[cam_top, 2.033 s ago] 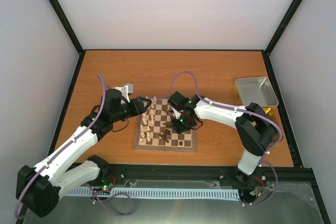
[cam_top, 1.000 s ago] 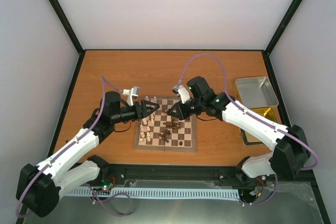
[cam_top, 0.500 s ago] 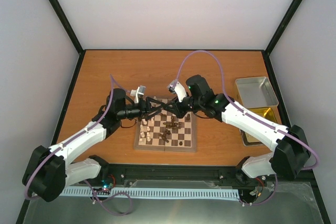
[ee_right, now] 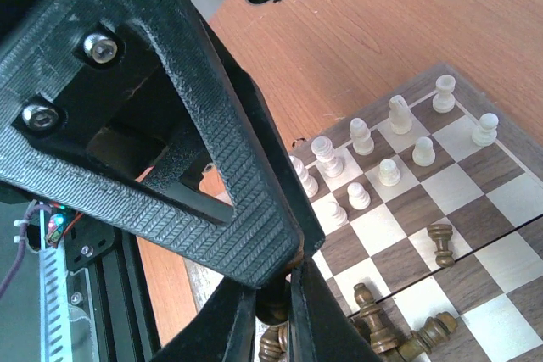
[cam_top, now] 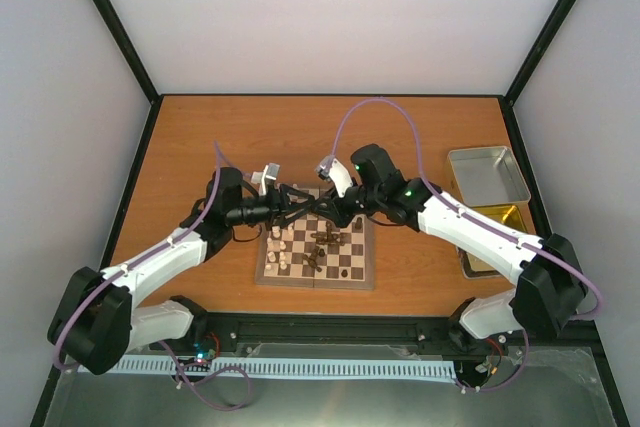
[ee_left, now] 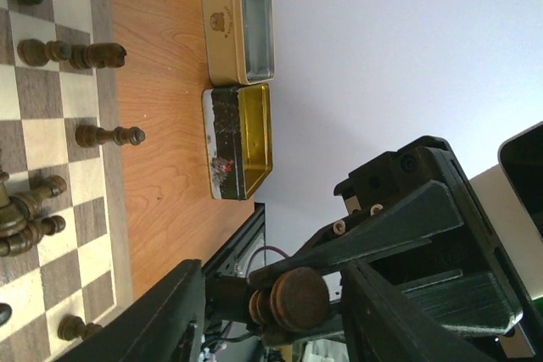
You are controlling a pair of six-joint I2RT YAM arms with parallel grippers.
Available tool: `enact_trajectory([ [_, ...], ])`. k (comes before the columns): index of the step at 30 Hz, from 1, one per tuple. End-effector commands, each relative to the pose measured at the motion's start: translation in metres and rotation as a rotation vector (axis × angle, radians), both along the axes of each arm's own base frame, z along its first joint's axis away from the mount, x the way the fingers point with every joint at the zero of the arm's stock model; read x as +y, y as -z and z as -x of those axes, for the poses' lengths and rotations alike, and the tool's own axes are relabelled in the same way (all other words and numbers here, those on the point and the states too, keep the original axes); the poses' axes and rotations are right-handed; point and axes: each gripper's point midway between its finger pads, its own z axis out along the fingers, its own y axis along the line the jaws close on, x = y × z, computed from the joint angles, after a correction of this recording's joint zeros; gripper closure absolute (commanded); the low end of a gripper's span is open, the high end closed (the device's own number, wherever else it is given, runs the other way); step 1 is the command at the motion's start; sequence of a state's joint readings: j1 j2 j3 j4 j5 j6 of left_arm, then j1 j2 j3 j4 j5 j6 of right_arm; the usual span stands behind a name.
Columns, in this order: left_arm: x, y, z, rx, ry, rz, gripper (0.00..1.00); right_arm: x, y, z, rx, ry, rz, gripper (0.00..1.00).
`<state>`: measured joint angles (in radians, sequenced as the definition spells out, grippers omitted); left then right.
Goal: Set up the chess pieces on the board
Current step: Place the chess piece on the chessboard.
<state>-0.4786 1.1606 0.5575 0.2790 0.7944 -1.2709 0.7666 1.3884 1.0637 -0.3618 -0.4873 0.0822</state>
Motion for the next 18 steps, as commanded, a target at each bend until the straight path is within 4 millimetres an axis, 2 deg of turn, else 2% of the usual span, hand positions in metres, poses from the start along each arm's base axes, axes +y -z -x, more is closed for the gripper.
enact_trajectory([
  [1,-0.004,-0.014,-0.004,-0.042,0.014,0.030,0.59,0.009,-0.008,0.001,-0.035,-0.042,-0.018,0.97],
  [11,-0.007,-0.012,0.002,-0.034,0.051,0.033,0.86,0.012,-0.013,-0.010,-0.040,0.017,-0.028,0.94],
  [15,-0.005,-0.017,0.004,-0.034,0.047,0.044,0.89,0.009,-0.015,-0.013,-0.026,0.069,-0.046,0.90],
  [18,-0.003,-0.020,0.007,-0.024,0.035,0.061,0.90,0.006,-0.021,-0.012,-0.007,0.105,-0.090,0.81],
])
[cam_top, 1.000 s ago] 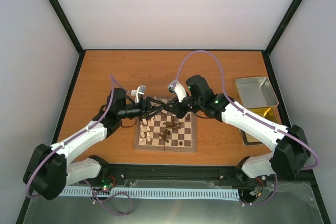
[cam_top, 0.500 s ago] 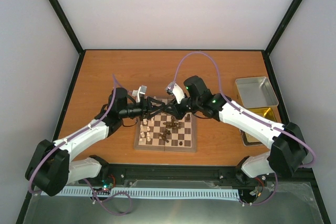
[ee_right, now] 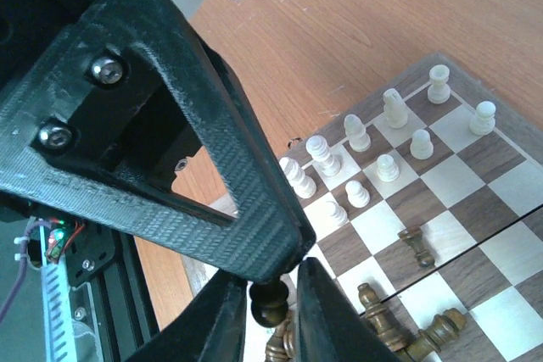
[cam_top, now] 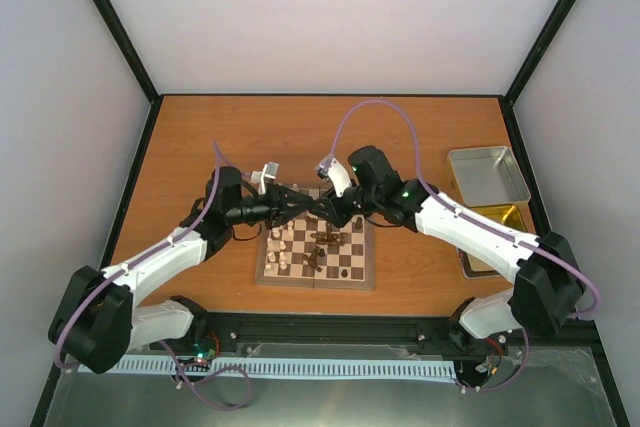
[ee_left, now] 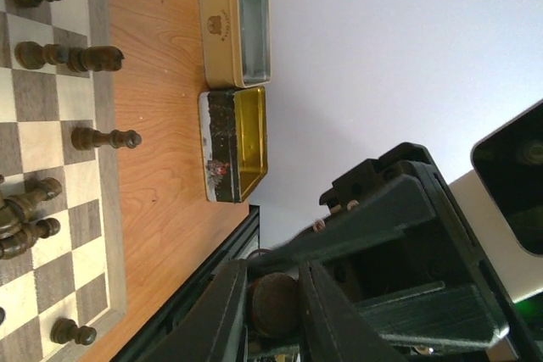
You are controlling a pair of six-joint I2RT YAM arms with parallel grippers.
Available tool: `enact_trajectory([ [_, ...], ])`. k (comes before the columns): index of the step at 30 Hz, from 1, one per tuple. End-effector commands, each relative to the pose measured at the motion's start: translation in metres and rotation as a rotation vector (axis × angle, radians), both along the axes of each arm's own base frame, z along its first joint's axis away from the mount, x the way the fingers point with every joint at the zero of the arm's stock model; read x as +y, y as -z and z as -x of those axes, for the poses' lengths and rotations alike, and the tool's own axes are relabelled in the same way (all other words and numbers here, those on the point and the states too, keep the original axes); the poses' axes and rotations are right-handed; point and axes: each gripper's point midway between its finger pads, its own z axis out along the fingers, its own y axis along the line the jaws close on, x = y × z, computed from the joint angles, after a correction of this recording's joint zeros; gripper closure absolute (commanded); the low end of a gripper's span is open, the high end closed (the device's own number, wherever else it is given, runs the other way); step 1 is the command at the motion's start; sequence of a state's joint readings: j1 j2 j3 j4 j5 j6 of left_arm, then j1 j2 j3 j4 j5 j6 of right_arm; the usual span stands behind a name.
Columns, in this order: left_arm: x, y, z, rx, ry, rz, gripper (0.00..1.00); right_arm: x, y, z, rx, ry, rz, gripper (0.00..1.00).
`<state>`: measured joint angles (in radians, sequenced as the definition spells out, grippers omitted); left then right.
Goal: Set up the chess pieces on the board
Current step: Place the chess piece on the chessboard.
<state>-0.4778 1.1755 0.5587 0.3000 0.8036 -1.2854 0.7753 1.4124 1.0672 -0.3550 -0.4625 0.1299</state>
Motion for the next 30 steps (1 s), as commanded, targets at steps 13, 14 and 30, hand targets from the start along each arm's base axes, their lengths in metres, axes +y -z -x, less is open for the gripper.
enact_trajectory([
  [13,0.001,-0.048,0.000,0.083,-0.057,0.183,0.90,-0.019,-0.073,0.009,0.199,0.303,-0.573,0.39],
  [14,0.001,-0.051,0.000,0.092,-0.062,0.195,0.89,-0.022,-0.071,0.006,0.223,0.339,-0.593,0.40],
  [30,0.006,-0.073,-0.002,0.187,-0.108,0.300,0.89,-0.006,-0.081,0.001,0.321,0.318,-0.725,0.56],
])
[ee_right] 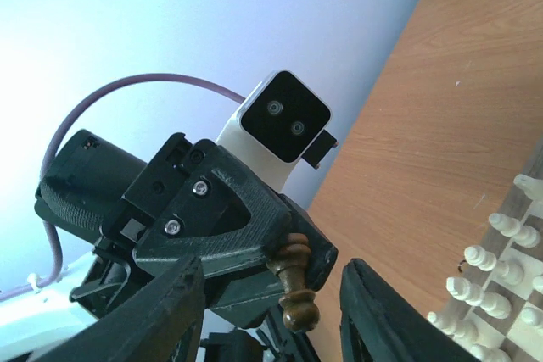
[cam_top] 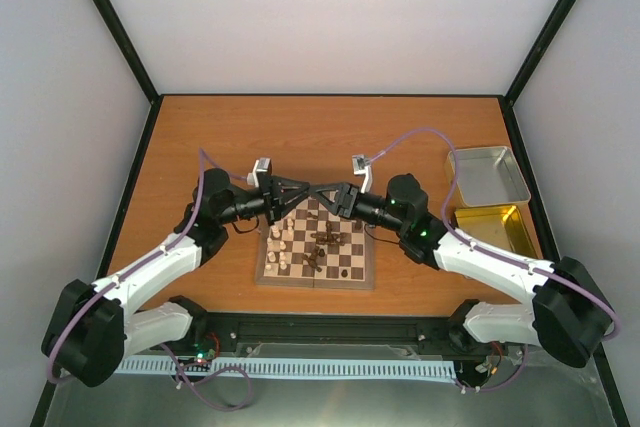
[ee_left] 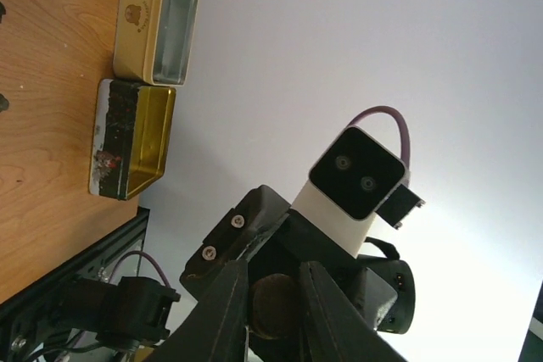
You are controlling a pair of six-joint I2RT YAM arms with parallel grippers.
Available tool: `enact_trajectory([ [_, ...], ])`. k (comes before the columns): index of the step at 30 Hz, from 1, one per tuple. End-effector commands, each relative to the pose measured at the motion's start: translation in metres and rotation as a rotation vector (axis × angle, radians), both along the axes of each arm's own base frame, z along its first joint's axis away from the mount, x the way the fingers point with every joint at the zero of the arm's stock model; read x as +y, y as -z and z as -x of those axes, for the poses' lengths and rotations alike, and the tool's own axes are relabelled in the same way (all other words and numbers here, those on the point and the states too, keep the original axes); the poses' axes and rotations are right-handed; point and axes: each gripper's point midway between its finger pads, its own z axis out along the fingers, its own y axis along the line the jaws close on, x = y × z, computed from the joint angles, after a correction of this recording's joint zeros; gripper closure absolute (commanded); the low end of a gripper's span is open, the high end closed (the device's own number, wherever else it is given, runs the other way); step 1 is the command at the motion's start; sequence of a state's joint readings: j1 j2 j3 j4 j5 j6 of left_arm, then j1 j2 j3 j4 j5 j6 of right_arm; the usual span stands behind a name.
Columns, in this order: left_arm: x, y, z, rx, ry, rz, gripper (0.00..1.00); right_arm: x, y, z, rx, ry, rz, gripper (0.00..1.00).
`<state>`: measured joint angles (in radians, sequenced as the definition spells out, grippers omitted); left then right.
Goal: Set up the chess pieces on the board
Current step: Place the chess piece on the chessboard.
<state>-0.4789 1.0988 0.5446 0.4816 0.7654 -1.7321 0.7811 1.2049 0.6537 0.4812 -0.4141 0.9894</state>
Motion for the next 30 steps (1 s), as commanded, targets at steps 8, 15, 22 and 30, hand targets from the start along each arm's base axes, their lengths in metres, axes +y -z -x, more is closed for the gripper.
enact_trajectory([
  [8,0.003,-0.021,-0.003,-0.014,-0.036,0.064,0.89,0.006,-0.013,0.004,0.010,-0.015,-0.061,0.67],
  [15,0.003,-0.022,-0.004,-0.019,-0.037,0.067,0.89,0.008,-0.002,0.003,0.038,-0.008,-0.039,0.63],
  [22,0.003,-0.021,-0.003,-0.014,-0.036,0.067,0.89,0.010,-0.001,-0.001,0.042,0.001,-0.028,0.70],
  [30,0.003,-0.016,-0.001,-0.009,-0.035,0.059,0.88,0.008,-0.012,-0.004,0.030,0.027,-0.056,0.86],
])
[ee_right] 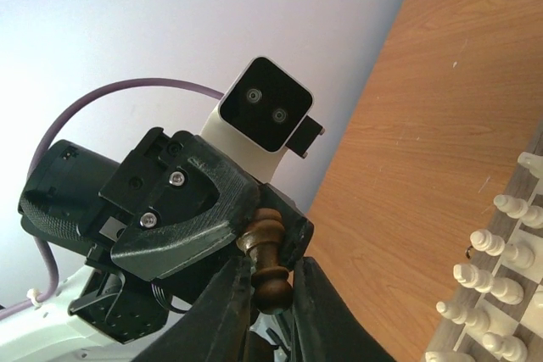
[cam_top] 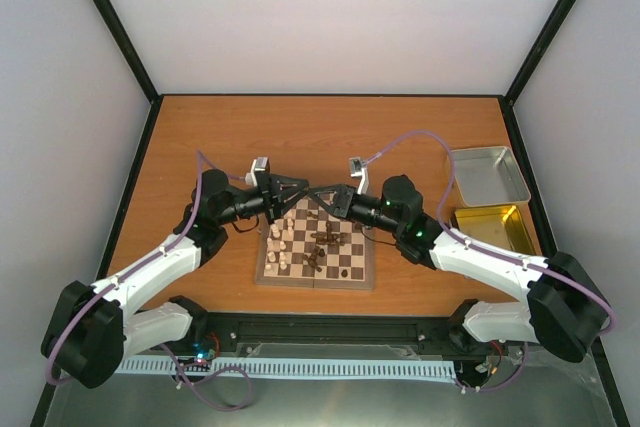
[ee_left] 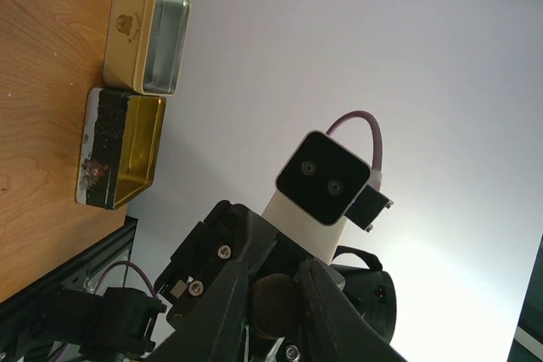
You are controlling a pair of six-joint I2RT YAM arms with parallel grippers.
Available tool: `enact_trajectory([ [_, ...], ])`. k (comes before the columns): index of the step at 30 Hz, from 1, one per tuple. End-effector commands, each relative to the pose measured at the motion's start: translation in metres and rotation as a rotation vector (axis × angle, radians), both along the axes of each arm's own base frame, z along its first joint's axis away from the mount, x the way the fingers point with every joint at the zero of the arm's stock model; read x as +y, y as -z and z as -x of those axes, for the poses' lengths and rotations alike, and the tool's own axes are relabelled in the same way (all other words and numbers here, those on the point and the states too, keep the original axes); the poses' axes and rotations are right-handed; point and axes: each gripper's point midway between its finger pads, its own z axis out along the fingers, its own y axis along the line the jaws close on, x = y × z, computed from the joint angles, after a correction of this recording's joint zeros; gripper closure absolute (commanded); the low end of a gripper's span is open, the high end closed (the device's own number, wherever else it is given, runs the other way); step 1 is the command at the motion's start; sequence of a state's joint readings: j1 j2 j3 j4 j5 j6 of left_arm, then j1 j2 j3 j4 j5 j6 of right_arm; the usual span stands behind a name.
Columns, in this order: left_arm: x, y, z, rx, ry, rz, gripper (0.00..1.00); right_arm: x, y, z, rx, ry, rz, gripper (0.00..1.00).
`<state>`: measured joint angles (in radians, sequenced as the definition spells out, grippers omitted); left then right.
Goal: Set up the chess pieces on the board
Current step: Place the chess piece on the chessboard.
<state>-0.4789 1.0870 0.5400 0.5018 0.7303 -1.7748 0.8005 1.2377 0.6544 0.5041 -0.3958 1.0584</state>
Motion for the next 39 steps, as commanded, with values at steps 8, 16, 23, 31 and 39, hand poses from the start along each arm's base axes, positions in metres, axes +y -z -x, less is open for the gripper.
enact_trajectory([
  [8,0.007,0.003,0.000,-0.066,-0.045,-0.068,0.68,-0.009,-0.016,-0.009,0.000,0.083,0.019,0.94],
  [16,0.052,0.038,-0.021,-0.242,-0.245,-0.505,0.37,-0.048,0.062,-0.012,0.104,0.053,0.606,0.95],
  [23,0.109,0.015,-0.027,-0.490,-0.371,-0.926,0.23,-0.098,0.119,-0.013,0.160,-0.054,1.156,0.97],
  [31,0.136,-0.002,-0.024,-0.615,-0.395,-1.130,0.17,-0.095,0.136,-0.046,0.156,-0.091,1.381,0.97],
  [39,0.153,0.006,-0.028,-0.600,-0.452,-1.220,0.16,-0.079,0.156,-0.055,0.191,-0.169,1.440,0.97],
])
